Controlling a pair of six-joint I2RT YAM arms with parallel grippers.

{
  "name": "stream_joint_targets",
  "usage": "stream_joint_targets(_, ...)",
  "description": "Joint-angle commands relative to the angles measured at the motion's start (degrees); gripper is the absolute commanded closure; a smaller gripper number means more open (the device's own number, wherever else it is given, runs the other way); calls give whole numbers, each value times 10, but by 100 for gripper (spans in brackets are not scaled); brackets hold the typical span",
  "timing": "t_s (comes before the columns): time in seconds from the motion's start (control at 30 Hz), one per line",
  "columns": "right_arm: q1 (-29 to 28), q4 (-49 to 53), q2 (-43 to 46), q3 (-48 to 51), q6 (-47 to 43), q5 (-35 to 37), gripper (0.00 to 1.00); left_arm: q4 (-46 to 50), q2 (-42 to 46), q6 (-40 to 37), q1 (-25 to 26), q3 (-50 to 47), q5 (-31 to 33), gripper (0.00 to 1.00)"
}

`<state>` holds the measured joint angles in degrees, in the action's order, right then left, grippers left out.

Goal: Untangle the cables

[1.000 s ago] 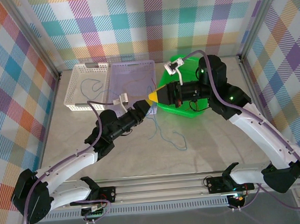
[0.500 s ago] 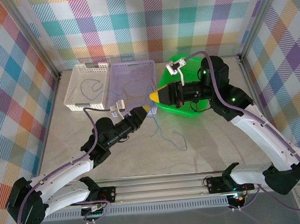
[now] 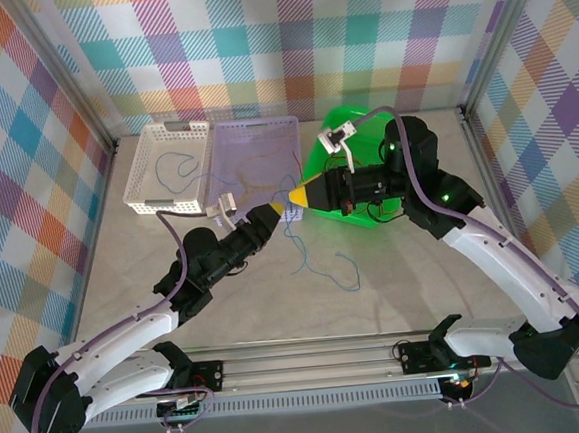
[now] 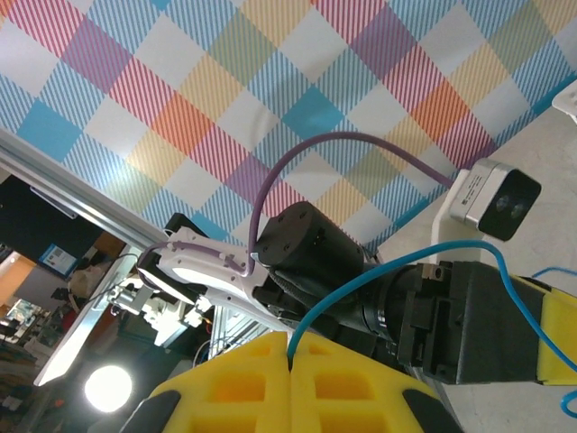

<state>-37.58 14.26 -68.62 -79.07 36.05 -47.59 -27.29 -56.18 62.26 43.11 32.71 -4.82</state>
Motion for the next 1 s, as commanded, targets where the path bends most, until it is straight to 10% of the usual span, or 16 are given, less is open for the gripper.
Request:
stream_joint_targets(0.0,-3,-31,10,8,12,-21,100,-30,2,1,6,-8,10,57)
stream_joint_targets(0.2,-3,-40,22,29,17,-24,100,-10,23,-9,5,-12,23,100)
stream_joint_targets(0.77,6,21,65,123,-41,30,100,139,59,-40,-32,44,44,100)
stream_joint_targets(0.97,17,31,66,178,-60,52,82,209,51,-70,-62,104,31,100)
